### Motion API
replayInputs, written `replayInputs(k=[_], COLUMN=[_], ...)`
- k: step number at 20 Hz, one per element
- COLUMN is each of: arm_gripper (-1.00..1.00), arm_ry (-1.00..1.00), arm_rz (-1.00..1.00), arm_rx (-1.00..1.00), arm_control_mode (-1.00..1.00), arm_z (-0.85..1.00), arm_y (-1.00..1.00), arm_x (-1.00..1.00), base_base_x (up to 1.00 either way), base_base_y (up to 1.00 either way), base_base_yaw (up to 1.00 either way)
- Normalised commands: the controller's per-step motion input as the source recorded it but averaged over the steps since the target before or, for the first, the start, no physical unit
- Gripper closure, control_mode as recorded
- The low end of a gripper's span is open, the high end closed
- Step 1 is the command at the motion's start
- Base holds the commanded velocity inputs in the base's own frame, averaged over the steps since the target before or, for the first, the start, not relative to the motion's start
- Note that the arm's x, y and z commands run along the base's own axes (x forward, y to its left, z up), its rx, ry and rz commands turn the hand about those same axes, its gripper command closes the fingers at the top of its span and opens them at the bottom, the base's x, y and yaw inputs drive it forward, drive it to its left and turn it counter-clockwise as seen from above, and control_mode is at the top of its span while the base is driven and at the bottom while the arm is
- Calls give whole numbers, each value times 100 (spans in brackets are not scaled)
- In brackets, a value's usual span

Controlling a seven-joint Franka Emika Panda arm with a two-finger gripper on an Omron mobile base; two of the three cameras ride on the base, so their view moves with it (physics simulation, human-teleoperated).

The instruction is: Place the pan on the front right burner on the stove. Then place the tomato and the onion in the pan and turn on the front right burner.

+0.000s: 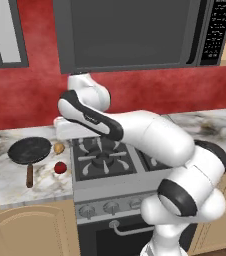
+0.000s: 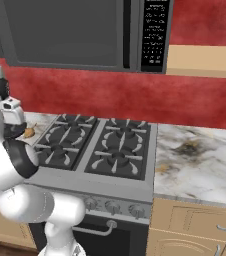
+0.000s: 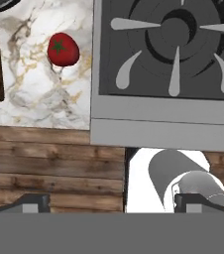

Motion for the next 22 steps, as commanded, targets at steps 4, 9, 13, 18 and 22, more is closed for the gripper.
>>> replayInputs(k=[4,9,13,18,22], arm_gripper=[-100,-100,-100,-100,-100], arm_ry=[7,8,6,1,0], arm_rz=[0,0,0,0,0], arm_rx=[-3,-3,-3,-4,-4], arm_control_mode=[-100,-100,-100,-100,-100], arm_z=[-18,-24,-22,-21,-22], arm_y=[52,50,49,46,45], arm_x=[0,4,10,15,22], base_base_x=[0,0,0,0,0], base_base_y=[0,0,0,0,0], base_base_yaw=[0,0,0,0,0])
